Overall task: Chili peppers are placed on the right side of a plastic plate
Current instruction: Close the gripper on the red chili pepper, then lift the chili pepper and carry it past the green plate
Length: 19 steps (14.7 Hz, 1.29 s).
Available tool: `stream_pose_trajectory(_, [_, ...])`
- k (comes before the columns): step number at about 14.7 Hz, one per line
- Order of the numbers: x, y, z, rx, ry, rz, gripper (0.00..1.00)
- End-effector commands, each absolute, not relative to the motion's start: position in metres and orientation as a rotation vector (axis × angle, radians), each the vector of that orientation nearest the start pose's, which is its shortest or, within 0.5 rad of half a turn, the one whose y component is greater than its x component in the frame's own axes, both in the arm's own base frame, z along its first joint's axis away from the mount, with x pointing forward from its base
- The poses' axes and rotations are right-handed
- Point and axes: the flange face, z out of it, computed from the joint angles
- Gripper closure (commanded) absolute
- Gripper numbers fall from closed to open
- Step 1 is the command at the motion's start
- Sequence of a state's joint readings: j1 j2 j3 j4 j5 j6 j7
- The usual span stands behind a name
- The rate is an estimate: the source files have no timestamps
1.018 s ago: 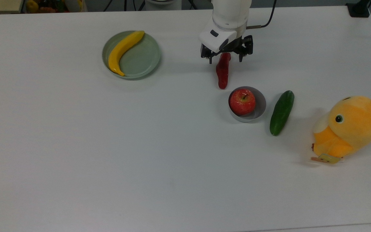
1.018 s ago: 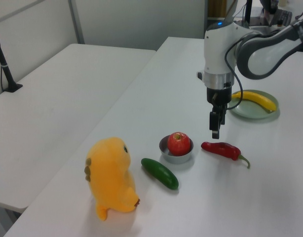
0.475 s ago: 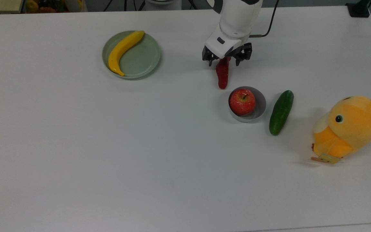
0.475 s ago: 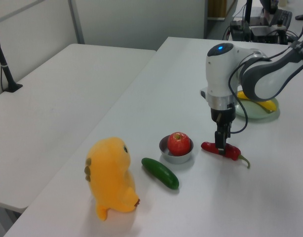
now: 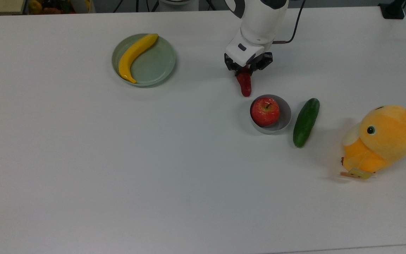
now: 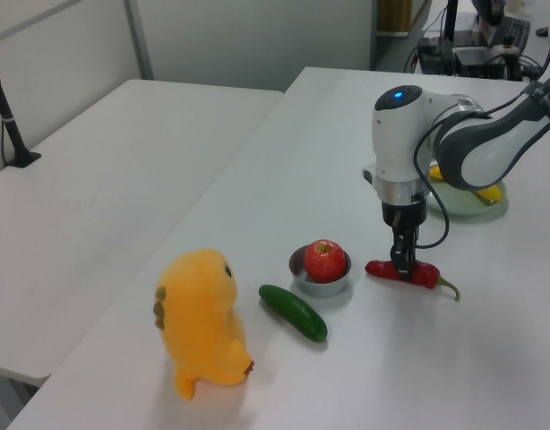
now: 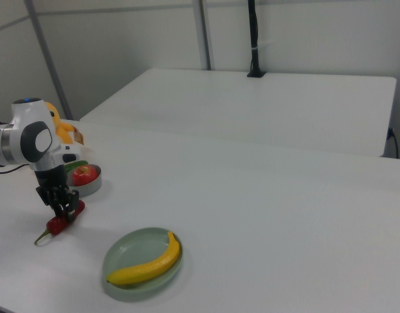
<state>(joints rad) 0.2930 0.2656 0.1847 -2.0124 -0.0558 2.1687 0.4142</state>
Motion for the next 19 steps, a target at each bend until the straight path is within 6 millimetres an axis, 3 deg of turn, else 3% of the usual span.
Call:
stream_pose_trajectory(1, [0.519, 0.266, 0.323, -3.186, -0.131, 0.116, 0.93])
stream_pose_trajectory(3, [0.519, 0.260, 0.341, -3.193, -0.122, 0.113, 0.93])
stream_pose_trajectory(7, [0.523, 0.228, 0.426, -3.206, -0.069, 0.108, 0.95])
stream_pose_trajectory(11, [0.531, 0.181, 0.496, -3.191, -0.059, 0.205, 0.95])
stream_pose_trajectory(16, [0.526, 0.093, 0.559, -3.163, -0.147, 0.248, 0.94])
stream_pose_trajectory(18, [0.527, 0.054, 0.574, -3.147, -0.163, 0.227, 0.94])
stream_pose_trajectory(19, [0.528, 0.025, 0.577, -3.138, -0.180, 0.218, 0.94])
